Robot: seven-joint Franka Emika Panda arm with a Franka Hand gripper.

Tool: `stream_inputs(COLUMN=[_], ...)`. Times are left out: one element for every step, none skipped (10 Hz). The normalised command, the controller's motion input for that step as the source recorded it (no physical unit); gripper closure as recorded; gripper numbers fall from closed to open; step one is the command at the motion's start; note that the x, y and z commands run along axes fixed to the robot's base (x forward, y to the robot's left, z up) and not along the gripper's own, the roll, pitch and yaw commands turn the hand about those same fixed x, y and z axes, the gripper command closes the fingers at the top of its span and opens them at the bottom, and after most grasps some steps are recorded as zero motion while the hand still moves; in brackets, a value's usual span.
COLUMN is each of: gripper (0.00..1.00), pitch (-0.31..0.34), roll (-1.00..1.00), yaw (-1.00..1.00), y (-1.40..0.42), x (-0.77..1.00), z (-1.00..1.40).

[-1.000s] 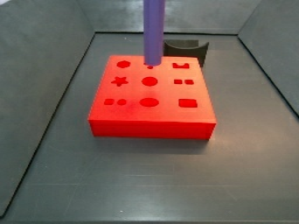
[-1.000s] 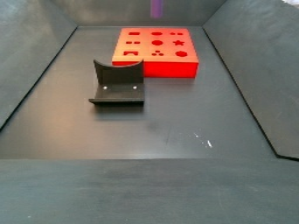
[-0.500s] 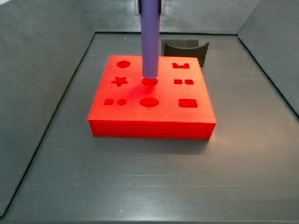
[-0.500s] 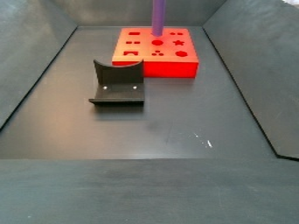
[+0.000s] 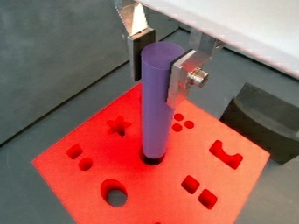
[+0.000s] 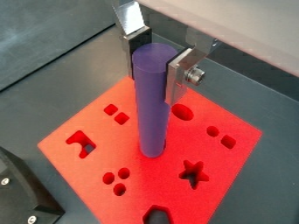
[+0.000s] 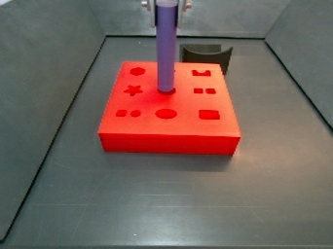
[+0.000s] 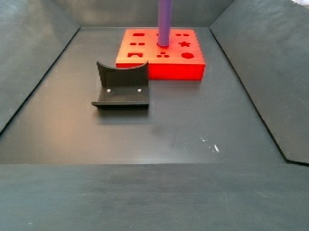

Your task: Insert the round object.

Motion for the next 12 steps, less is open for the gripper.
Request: stream_inputs(gripper=[1.0, 1.0, 1.0, 1.0, 1.0, 1.0, 1.0, 1.0, 1.0, 1.0, 1.0, 1.0], pitch=[-0.04, -0.043, -0.05, -0.059, -0.04, -0.033, -0.031, -0.036, -0.056, -0.034, -0.033, -0.049], roll=[0.0, 0.0, 0.01, 0.03, 0.07, 0.06, 0.09, 0.13, 0.16, 0.23, 0.24, 0.22], yaw=[0.0, 0.0, 0.0, 0.03, 0.03, 0.08, 0.04, 0.0, 0.0, 0.0, 0.01, 0.01], y=[0.0, -0.1, -0.04, -0.09, -0.05, -0.07, 0.0, 0.0, -0.02, -0.04, -0.03, -0.06], x=[0.0, -0.04, -0.02, 0.17, 0.21, 0.29, 0.19, 0.09, 0.1, 0.04, 0.0, 0.0], z=[-0.2, -0.19, -0.22, -0.2, -0.22, -0.19, -0.26, -0.37, -0.53, -0.61, -0.68, -0.68])
